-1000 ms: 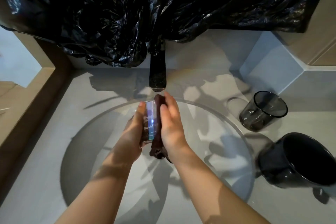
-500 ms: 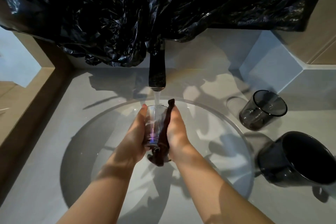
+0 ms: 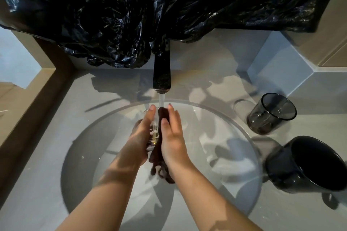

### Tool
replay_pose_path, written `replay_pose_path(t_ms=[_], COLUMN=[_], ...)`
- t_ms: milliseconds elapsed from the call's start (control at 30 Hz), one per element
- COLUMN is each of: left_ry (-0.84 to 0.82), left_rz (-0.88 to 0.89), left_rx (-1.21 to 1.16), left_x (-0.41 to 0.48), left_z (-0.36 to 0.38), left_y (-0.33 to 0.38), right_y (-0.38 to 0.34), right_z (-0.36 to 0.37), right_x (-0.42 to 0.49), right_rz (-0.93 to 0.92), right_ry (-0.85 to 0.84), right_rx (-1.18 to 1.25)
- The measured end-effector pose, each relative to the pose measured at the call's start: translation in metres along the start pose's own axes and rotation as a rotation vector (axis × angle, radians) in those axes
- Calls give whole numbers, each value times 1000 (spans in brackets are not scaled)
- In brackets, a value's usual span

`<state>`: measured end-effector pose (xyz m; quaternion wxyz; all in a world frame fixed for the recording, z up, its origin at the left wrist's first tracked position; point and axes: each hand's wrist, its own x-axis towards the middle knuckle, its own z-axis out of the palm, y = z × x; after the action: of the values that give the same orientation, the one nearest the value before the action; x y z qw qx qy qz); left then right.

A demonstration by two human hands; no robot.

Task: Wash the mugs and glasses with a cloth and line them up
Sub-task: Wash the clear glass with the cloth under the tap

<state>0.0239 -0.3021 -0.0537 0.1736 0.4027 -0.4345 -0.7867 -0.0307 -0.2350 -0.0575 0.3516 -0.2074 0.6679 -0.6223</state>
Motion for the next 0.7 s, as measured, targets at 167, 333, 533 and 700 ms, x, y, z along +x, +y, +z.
replay_pose_path(t_ms=[167,333,533,700], left_ry=[-35,-49,96,59], left_rz=[10,80,26,124], left_rx=[-38,14,142,123], left_x=[-1,-3,2,2], left_z=[-2,1,-6,-5], left_y=[0,5,7,4], right_y=[-10,-12,-17,-32], right_z=[1,3,-4,-15], right_x=[11,14,13,24], right_rz=[103,148,-95,340], right_ry=[-10,9,-69,-103], right_rx=[193,215,-123,257])
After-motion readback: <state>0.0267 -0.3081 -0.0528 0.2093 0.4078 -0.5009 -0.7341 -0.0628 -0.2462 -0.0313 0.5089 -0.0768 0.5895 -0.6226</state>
